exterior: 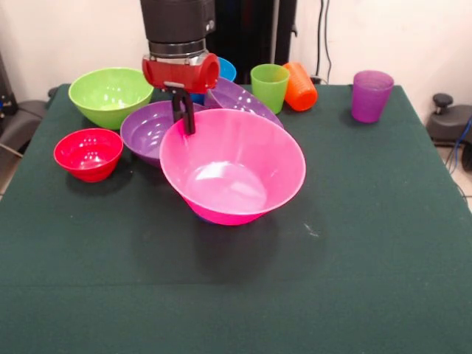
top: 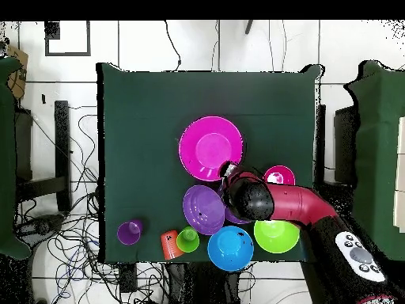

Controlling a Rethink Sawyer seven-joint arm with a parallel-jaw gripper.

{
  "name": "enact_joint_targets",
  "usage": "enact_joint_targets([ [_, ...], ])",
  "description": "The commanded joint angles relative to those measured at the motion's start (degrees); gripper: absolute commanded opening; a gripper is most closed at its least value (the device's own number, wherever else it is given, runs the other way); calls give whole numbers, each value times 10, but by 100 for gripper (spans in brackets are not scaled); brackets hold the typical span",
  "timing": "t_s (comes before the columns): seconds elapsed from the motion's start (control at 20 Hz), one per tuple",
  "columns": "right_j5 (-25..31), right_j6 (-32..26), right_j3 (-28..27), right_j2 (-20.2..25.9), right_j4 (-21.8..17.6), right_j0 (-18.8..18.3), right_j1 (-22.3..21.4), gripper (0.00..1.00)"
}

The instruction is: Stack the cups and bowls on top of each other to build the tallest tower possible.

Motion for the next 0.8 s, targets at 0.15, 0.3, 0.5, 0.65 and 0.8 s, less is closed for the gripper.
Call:
enact_joint_targets([
  [0.15, 127, -48, 30, 58, 23, -30, 44, 0],
  [0.3, 138, -83, 38, 92, 17, -67, 55, 0],
  [0.5, 196, -86, 66, 93, 25, -83, 12, 0],
  [0.65, 217, -86, 75, 88, 16, -92, -8, 0],
  [0.8, 236, -92, 82, 93, 12, -103, -20, 0],
])
